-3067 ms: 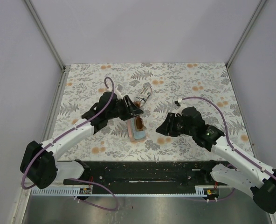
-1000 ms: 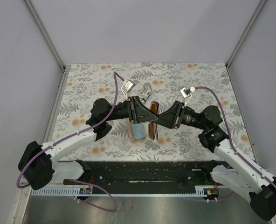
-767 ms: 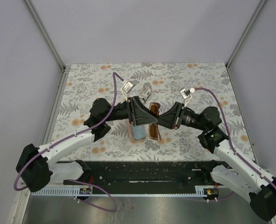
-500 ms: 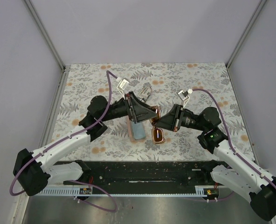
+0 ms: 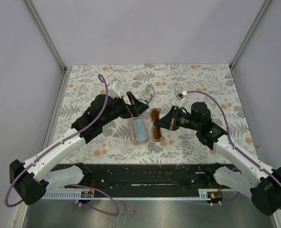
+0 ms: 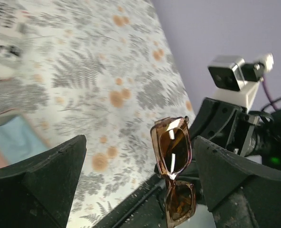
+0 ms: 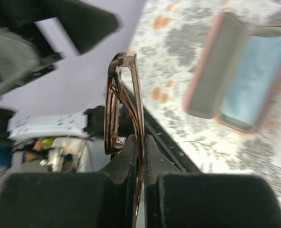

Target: Organize the sunglasses

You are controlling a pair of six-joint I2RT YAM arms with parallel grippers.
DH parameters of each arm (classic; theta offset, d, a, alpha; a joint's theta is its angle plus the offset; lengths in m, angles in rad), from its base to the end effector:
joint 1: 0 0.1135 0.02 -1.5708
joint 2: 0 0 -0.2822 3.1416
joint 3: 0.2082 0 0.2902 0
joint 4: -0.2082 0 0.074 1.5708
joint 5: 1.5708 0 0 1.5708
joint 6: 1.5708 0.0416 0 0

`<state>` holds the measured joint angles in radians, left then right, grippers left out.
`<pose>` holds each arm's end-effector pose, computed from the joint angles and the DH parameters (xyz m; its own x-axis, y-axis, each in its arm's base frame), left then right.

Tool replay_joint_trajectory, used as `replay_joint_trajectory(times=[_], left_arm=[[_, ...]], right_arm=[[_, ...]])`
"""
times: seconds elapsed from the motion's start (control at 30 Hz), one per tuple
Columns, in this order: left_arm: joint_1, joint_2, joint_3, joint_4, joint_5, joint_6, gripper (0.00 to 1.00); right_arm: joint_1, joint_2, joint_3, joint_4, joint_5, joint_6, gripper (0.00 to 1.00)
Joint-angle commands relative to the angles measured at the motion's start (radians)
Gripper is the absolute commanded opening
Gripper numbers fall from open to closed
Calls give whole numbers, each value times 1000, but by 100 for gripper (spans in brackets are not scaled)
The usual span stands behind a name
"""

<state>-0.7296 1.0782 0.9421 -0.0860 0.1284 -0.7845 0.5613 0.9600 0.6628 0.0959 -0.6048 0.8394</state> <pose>0.2114 -0.1962 0.3577 -0.6490 -0.3596 -0.6704 0.4178 0.5680 -0.7091 0.2018 0.1548 0.2972 -0.7899 0.2265 -0.5698 -0.4815 0.3463 0.8052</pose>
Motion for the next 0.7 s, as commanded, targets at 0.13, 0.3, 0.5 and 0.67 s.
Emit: replay_joint_trajectory(times=[0.13, 0.3, 0.5, 0.67], left_arm=[[114, -55, 26, -299, -216, -5, 99], [127, -58, -20, -316, -214, 2, 99], [133, -44, -22, -357, -250, 30, 99], [148, -35, -23, -360, -243, 54, 99]], right_arm=[[9, 196, 194, -436, 429, -290, 0], [14, 442, 371, -703, 833, -434, 0], [52, 675, 544, -860, 1078, -468, 0], [117, 903, 727, -1067, 1382, -435, 0]])
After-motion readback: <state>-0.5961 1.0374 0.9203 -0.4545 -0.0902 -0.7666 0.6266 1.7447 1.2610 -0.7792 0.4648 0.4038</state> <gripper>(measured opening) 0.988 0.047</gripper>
